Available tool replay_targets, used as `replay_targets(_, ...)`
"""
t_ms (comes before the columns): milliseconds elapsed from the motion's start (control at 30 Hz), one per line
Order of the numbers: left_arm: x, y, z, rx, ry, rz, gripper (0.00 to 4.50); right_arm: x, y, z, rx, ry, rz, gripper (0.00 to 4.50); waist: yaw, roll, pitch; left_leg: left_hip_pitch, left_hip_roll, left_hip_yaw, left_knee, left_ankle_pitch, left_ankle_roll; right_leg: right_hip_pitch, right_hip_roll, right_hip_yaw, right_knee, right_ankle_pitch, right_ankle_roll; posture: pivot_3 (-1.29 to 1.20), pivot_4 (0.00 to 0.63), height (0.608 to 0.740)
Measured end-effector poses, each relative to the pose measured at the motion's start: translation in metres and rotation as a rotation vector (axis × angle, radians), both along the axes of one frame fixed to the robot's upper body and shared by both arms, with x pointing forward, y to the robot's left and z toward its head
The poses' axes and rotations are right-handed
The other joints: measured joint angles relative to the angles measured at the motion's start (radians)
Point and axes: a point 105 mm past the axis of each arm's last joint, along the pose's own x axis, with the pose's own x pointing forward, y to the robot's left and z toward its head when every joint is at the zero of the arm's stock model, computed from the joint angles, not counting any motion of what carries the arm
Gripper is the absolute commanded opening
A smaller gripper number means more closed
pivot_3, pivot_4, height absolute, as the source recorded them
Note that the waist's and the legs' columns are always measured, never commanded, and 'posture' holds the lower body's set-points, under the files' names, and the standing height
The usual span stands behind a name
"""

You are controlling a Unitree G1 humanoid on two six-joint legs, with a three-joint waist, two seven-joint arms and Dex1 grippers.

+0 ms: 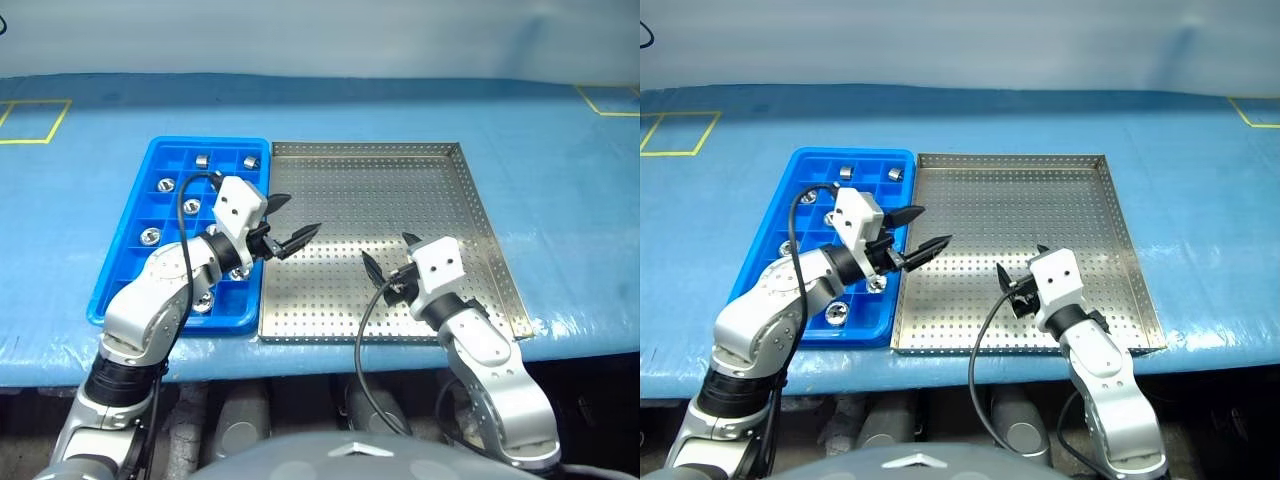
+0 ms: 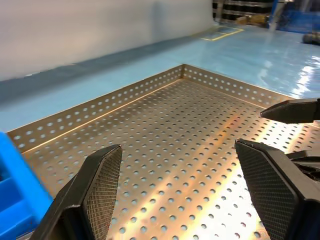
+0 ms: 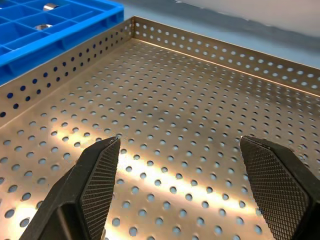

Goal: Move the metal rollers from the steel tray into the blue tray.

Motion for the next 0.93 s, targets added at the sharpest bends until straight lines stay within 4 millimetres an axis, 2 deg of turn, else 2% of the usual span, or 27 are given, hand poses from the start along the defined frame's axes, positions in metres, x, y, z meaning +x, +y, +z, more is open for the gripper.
replay_targets(167, -0.009, -0.01, -0.011, 0.033, 0.048, -0.093, 3.99, -0.01, 0.003, -0.003, 0.003, -0.002, -0.004, 4.03, -0.016, 0.0, 0.0, 0.001, 0.0, 0.001, 0.001, 0.0, 0.0, 0.0, 0.0, 0.001, 0.001, 0.001, 0.001, -0.12, 0.15, 0.74)
replay_targets(333, -0.014, -0.013, -0.017, 0.047, 0.072, -0.126, 3.99, -0.012, 0.01, 0.001, 0.005, -0.037, 0.02, 4.03, -0.016, 0.0, 0.0, 0.001, 0.0, 0.001, 0.001, 0.001, 0.0, 0.0, 0.0, 0.001, 0.001, 0.001, 0.001, -0.08, 0.15, 0.74)
replay_targets(567, -0.016, -0.007, -0.027, 0.057, 0.104, -0.087, 3.99, -0.013, 0.017, 0.005, 0.004, -0.068, 0.072, 4.03, 0.0, 0.0, 0.0, 0.0, 0.0, 0.001, 0.001, 0.001, 0.0, 0.0, 0.0, 0.001, 0.001, 0.001, 0.001, -0.03, 0.15, 0.74)
replay_targets(933, -0.014, 0.0, -0.026, 0.034, 0.093, -0.013, 3.99, -0.012, 0.016, 0.005, -0.015, -0.076, 0.096, 4.03, 0.02, 0.0, 0.0, 0.001, -0.001, 0.001, 0.002, 0.001, 0.0, 0.001, -0.001, 0.001, 0.001, 0.001, 0.001, -0.01, 0.15, 0.74)
